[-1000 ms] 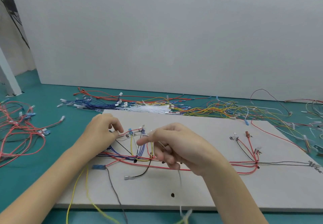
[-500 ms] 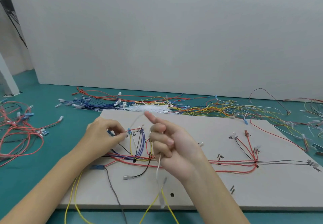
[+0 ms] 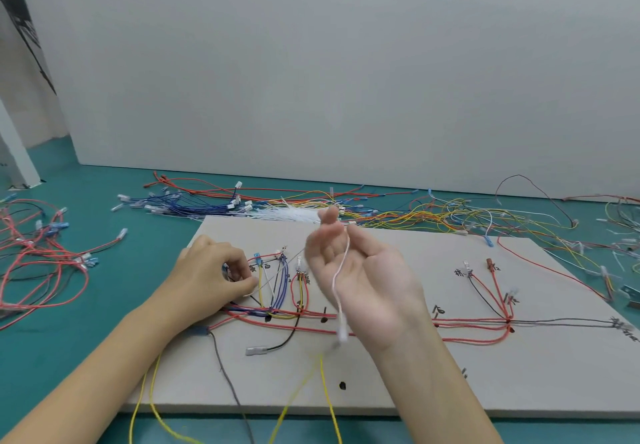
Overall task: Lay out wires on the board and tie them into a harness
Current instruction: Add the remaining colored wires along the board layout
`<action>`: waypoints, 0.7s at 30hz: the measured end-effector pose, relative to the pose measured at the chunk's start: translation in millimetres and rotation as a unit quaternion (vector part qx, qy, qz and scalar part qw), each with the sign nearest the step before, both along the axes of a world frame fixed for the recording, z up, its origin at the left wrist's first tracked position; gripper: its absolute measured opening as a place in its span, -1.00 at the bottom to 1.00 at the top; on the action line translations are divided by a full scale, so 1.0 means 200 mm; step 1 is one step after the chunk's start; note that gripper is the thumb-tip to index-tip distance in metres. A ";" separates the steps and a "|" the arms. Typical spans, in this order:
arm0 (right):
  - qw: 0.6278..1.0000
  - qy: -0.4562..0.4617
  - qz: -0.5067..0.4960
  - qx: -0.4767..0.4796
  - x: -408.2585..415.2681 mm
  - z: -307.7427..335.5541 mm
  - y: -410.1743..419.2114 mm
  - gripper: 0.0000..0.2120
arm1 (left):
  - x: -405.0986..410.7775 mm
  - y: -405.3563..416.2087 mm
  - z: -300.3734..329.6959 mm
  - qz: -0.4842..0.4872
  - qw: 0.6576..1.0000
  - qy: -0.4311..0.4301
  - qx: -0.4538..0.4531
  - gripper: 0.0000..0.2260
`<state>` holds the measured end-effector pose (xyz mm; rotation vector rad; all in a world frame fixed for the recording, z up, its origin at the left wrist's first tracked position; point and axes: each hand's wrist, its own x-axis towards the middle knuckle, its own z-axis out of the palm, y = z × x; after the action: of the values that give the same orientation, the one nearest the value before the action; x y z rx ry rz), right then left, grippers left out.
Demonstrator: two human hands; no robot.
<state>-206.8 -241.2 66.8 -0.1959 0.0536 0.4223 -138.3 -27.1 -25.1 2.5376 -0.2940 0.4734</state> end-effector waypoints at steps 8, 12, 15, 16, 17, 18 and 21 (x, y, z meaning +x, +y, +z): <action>0.968 -0.117 0.128 -0.179 -0.02 0.05 -0.11 -0.73 | 0.01 0.01 -0.01 0.010 1.000 -0.006 0.025 -0.77; 0.861 -0.274 0.202 -0.377 -0.01 0.00 -0.24 -0.71 | 0.01 0.02 -0.02 -0.003 1.000 0.012 0.013 -0.77; 0.771 -0.330 0.200 -0.506 -0.01 -0.03 -0.35 -0.72 | 0.01 0.03 -0.01 -0.018 0.999 0.036 -0.016 -0.73; 0.742 -0.340 0.195 -0.544 -0.01 -0.03 -0.39 -0.71 | 0.01 0.04 -0.01 -0.023 0.998 0.045 -0.024 -0.73; 0.713 -0.348 0.190 -0.578 -0.01 -0.04 -0.43 -0.70 | 0.01 0.04 -0.01 -0.027 0.998 0.051 -0.031 -0.74; 0.686 -0.351 0.187 -0.609 0.00 -0.05 -0.46 -0.69 | 0.01 0.05 -0.01 -0.030 0.997 0.054 -0.035 -0.76; 0.613 -0.335 0.201 -0.687 0.02 -0.06 -0.57 -0.67 | 0.00 0.03 -0.01 -0.016 0.999 0.033 -0.024 -0.75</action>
<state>-201.9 -355.0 54.0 -1.9448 -0.4490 0.6613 -138.3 -20.2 -27.8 2.4922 -0.2951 0.3778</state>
